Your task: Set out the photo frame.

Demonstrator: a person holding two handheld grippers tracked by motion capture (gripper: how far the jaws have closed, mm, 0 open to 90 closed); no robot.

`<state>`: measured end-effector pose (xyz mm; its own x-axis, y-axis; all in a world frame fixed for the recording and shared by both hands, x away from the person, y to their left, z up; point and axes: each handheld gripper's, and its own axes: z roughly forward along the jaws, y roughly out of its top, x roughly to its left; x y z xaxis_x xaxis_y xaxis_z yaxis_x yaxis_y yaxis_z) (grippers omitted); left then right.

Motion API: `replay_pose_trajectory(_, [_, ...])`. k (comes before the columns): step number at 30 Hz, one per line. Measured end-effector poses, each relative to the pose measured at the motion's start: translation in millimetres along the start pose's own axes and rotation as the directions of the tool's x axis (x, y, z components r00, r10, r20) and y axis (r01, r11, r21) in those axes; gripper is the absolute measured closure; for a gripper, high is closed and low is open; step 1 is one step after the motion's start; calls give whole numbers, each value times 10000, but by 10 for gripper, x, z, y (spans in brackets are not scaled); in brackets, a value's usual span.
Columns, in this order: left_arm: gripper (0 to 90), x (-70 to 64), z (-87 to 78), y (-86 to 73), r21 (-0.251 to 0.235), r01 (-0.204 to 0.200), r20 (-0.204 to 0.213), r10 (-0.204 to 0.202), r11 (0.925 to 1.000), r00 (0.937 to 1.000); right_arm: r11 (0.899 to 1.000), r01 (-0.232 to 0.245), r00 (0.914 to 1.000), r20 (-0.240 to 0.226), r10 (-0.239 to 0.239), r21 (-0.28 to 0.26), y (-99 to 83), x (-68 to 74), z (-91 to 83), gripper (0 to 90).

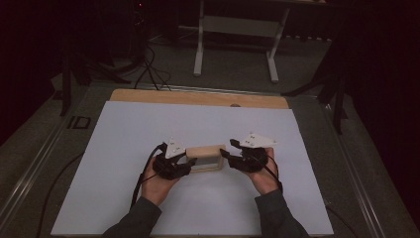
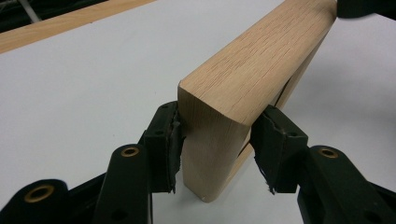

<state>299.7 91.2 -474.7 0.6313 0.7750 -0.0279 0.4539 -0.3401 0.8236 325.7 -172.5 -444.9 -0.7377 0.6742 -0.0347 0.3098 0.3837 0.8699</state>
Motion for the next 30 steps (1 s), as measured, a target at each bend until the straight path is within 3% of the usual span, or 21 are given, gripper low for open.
replay_pose_trajectory(4, [532, 0, 0, 0, -3, -5, 0, 5, 10000, 10000, 9998, 161, 9994, -304, -156, 140, -59, 16, 27, 415])
replay_pose_trajectory(13, [530, 5, -3, -6, -16, 18, 47, -17, 10000, 10000, 9978, 59, 9981, -617, -18, 663, -175, 10, 169, 369])
replay_pose_trajectory(19, [537, 20, -13, -12, 34, 43, 58, -43, 10000, 10000, 9975, 60, 9935, -1142, 20, 702, -189, -17, 279, 342])
replay_pose_trajectory(30, [563, 31, -24, -16, 45, -26, 97, 26, 10000, 9999, 9990, 46, 9886, -1503, 21, 443, -174, -21, 351, 385])
